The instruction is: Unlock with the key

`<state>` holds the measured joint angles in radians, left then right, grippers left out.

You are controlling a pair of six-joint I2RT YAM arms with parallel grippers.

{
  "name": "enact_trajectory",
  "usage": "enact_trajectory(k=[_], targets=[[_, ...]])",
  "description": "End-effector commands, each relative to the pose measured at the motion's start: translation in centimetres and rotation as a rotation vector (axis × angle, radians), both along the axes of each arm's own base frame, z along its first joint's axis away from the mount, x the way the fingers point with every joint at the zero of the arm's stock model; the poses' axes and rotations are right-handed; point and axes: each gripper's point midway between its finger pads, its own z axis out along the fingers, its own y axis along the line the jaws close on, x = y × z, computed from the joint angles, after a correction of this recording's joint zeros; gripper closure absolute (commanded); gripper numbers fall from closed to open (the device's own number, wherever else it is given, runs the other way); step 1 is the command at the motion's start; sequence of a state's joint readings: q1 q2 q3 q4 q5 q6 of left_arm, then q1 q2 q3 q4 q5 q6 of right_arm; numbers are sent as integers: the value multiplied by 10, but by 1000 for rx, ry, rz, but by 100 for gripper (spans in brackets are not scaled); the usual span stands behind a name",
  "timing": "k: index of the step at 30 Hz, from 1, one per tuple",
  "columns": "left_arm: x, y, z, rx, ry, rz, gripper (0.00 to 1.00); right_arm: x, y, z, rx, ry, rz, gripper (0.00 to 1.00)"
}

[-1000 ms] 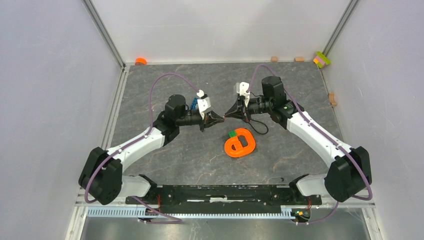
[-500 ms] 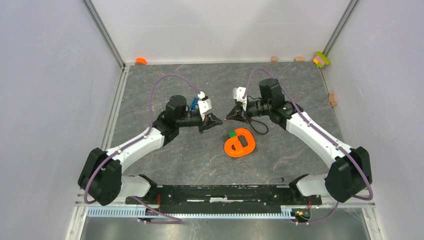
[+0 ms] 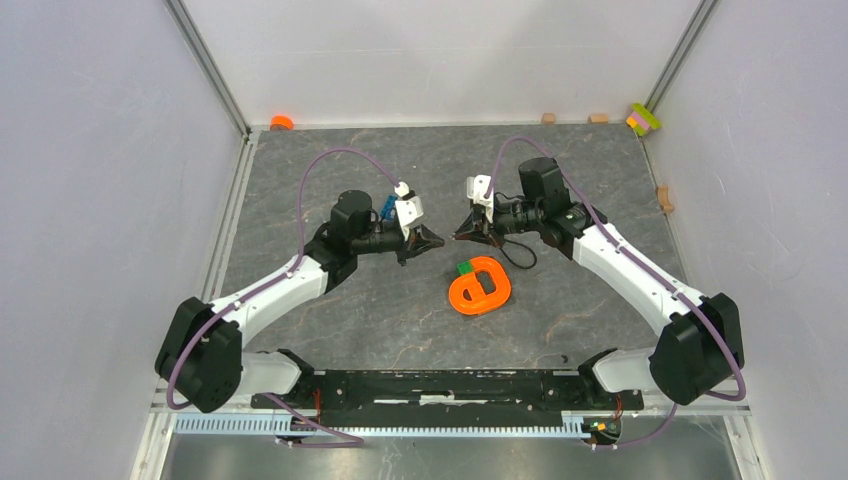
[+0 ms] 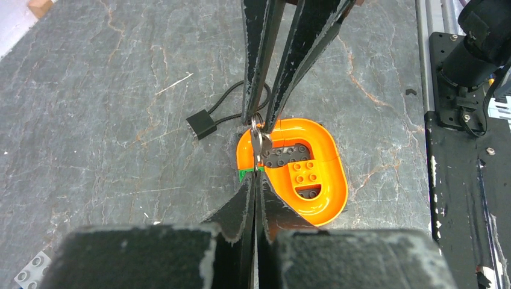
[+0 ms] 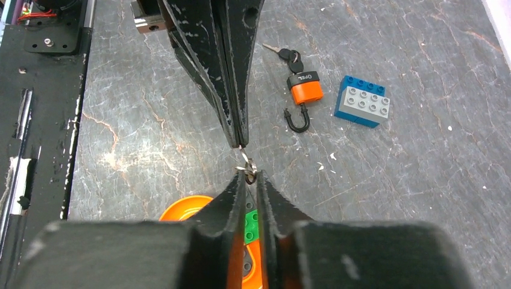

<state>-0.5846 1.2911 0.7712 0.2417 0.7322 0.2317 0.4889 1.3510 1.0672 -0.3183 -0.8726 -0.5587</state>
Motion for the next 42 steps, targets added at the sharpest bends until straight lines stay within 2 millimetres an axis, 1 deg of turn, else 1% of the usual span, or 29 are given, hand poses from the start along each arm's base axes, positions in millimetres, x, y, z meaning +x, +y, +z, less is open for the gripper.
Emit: enact_trajectory(k=[1,3,6,9,14,20,23,25,26,27,28,30,32,34,37,39,42], targets=[[2,-2,34,-72,-87,13,98,2,0,14,12,-51,-1,78],[3,-1,33,-70,-88,19,98,1,0,12,10,-52,-1,69],[3,0,31,-65,-93,25,98,0,-2,11,9,-61,-3,58],[2,1,30,-58,-91,22,98,-2,-2,14,15,-71,-1,51],[2,2,29,-37,-96,20,98,-3,-1,18,28,-67,1,50],[-2,3,26,-34,-93,5,98,-2,2,5,47,-35,-10,50],[-1,4,19,-8,-94,5,98,1,2,1,42,-28,-26,51],[2,8,4,70,-90,5,97,3,0,-1,32,-28,-35,51],[4,12,-4,121,-84,12,88,3,-1,-3,25,-27,-39,51],[2,19,-20,194,-58,3,80,2,-3,-5,18,-33,-40,52],[1,24,-31,254,-44,-7,68,1,-4,-8,9,-32,-42,51],[-10,40,-60,395,-9,-53,51,-1,-9,-13,-8,-47,-48,51],[-16,56,-84,498,10,-70,40,-2,-14,-20,-26,-61,-55,51],[-22,66,-102,564,18,-91,36,-2,-19,-27,-36,-67,-63,51],[-35,76,-124,638,6,-179,35,-4,-22,-35,-42,-53,-58,51],[-40,79,-134,666,-19,-236,37,-5,-24,-40,-47,-41,-56,52],[-41,78,-144,668,-86,-297,43,-6,-30,-47,-51,-35,-64,52]])
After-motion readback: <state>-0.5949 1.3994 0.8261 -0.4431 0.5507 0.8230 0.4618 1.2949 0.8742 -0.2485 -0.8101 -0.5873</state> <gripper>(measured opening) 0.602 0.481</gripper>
